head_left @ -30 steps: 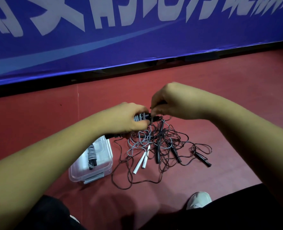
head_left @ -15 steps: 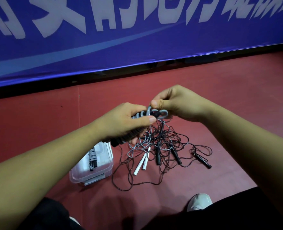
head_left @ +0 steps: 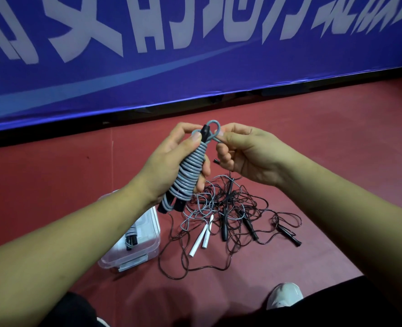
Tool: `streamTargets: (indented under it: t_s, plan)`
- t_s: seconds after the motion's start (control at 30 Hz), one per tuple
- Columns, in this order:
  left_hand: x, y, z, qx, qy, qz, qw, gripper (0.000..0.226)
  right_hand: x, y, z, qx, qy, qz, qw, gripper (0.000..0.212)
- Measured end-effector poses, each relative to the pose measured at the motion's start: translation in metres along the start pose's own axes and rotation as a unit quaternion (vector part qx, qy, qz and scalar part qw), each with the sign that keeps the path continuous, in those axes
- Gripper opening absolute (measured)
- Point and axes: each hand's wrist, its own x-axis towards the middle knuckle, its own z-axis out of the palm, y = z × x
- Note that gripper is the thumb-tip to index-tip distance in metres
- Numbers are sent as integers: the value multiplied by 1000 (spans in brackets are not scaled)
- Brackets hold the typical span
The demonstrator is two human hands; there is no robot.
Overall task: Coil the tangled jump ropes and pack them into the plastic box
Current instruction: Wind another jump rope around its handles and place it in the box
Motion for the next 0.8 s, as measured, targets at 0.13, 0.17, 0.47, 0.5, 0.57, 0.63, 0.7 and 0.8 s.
streamTargets:
  t_s: [0.13,0.17,0.47,0.5,0.57,0.63,0.7,0.8]
  plan:
    - [2,3,-1,-28,22,9,999,12,-6,-4,-1,23,-26,-17,999,10]
    - [2,4,-2,-32,26,12,999,12,-8,-6,-1,21,-38,-21,999,19]
    - [3,6,-2,-76,-3,-3,997,13,-8,0,-2,-106,1,-127,986,6]
    - [3,6,-2,-75,-5,-4,997,13,-8,-2,-2,-109,11,-129,986,6]
    - [2,6,-2,-73,-6,-10,997,12,-8,-2,-1,-109,30,-123,986,6]
    - [1,6,-1,-70,-5,-16,997,12,-9,-2,0,-112,44,-108,987,15]
    - [0,5,0,-63,-8,-17,998,12,-9,-4,-1,-130,55,-95,985,20]
    - [-1,3,1,-46,-8,-17,999,19,-8,-6,-3,-156,58,-80,983,13]
